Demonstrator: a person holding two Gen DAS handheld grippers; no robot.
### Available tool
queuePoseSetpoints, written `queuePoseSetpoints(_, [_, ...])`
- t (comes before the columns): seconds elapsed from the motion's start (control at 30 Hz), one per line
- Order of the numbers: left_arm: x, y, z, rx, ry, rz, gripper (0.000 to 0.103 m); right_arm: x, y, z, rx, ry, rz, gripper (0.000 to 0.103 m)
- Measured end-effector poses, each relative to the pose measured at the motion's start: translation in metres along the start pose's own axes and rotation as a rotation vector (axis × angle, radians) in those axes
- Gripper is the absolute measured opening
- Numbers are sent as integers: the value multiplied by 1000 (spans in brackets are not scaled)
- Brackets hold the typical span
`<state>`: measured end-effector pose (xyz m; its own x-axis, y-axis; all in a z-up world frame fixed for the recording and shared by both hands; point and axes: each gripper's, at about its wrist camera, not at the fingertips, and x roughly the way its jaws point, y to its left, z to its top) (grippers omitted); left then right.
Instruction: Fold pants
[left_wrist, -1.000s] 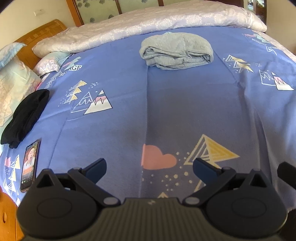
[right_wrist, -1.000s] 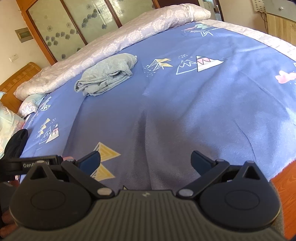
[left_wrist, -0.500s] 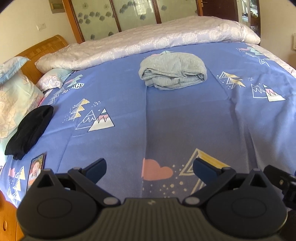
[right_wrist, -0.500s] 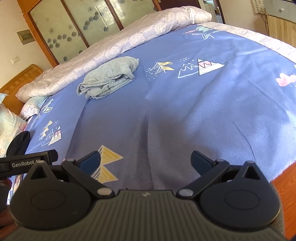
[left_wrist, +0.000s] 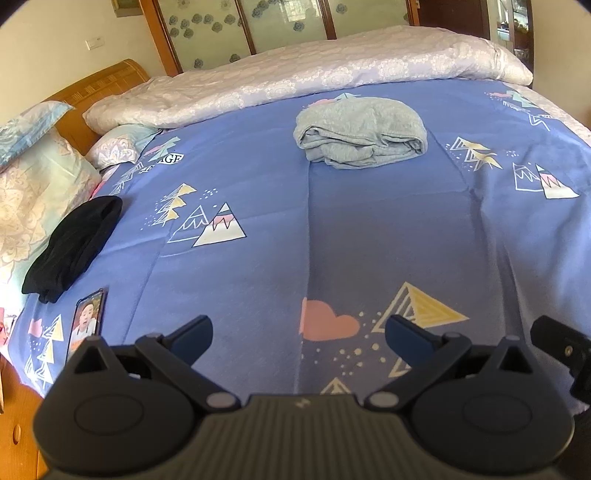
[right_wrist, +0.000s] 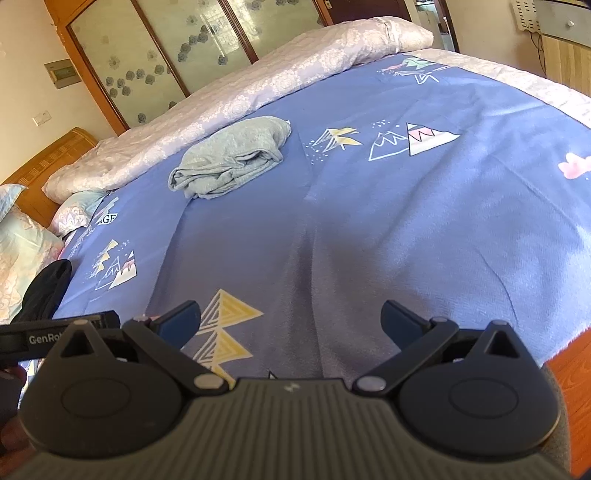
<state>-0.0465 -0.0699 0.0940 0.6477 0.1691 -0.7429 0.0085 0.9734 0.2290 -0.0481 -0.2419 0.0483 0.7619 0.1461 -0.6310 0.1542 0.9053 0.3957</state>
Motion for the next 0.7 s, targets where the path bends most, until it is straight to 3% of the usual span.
queuePoseSetpoints(0.7, [6, -2, -3, 15, 25, 13, 103, 4, -3, -2, 24, 25, 9, 103])
